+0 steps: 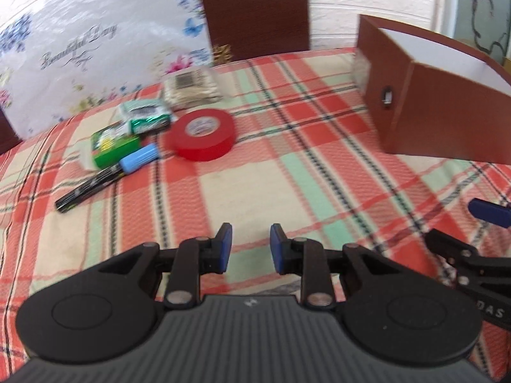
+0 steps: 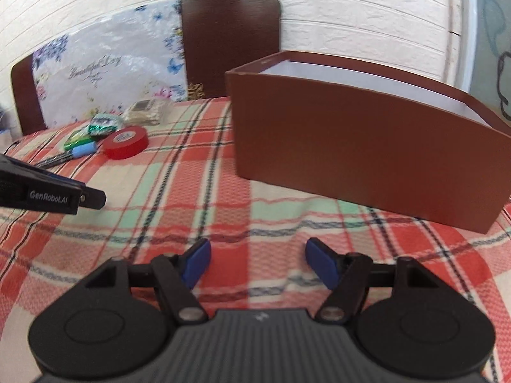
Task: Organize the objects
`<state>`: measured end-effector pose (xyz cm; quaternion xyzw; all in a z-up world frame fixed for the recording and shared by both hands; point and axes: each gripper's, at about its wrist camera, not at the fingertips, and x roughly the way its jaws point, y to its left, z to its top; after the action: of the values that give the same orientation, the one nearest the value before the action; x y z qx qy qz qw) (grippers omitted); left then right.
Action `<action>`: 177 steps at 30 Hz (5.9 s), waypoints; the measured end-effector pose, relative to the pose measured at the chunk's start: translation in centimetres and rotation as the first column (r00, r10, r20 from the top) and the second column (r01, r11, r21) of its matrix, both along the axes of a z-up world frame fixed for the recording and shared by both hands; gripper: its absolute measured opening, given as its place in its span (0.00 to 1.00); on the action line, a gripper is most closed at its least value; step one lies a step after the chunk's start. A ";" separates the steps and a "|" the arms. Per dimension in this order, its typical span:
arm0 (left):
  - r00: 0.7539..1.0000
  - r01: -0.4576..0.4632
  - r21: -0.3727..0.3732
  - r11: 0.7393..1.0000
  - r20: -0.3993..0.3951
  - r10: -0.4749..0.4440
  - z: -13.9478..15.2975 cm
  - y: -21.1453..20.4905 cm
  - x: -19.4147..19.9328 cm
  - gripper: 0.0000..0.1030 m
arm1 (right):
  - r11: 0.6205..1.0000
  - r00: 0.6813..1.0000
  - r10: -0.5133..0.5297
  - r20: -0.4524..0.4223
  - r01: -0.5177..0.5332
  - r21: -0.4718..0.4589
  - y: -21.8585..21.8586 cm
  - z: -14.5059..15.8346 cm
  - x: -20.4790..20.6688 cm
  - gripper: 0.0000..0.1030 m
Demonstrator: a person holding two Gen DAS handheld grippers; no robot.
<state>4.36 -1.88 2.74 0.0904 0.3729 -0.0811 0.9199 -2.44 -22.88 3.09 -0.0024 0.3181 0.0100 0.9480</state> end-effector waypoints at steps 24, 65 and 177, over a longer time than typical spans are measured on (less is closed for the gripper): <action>0.975 -0.106 0.070 0.992 0.205 0.090 1.1 13.7 5.1 0.66 | 0.962 0.962 0.272 0.011 -0.272 0.012 7.4 -0.6 -0.6 0.71; 0.814 0.581 0.006 0.814 0.026 -0.581 -0.8 -2.6 -10.8 0.21 | 0.947 0.991 0.127 -0.044 -0.108 0.304 2.3 0.7 0.0 0.35; 0.961 -0.211 -0.104 0.972 0.158 0.225 -2.6 11.4 1.9 0.77 | 0.969 0.971 0.235 -0.053 -0.238 -0.069 3.6 0.1 2.1 0.74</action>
<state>6.30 9.47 0.11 0.0157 0.2976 0.0127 0.9545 -0.36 -19.31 3.19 -0.0756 0.3365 0.1111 0.9320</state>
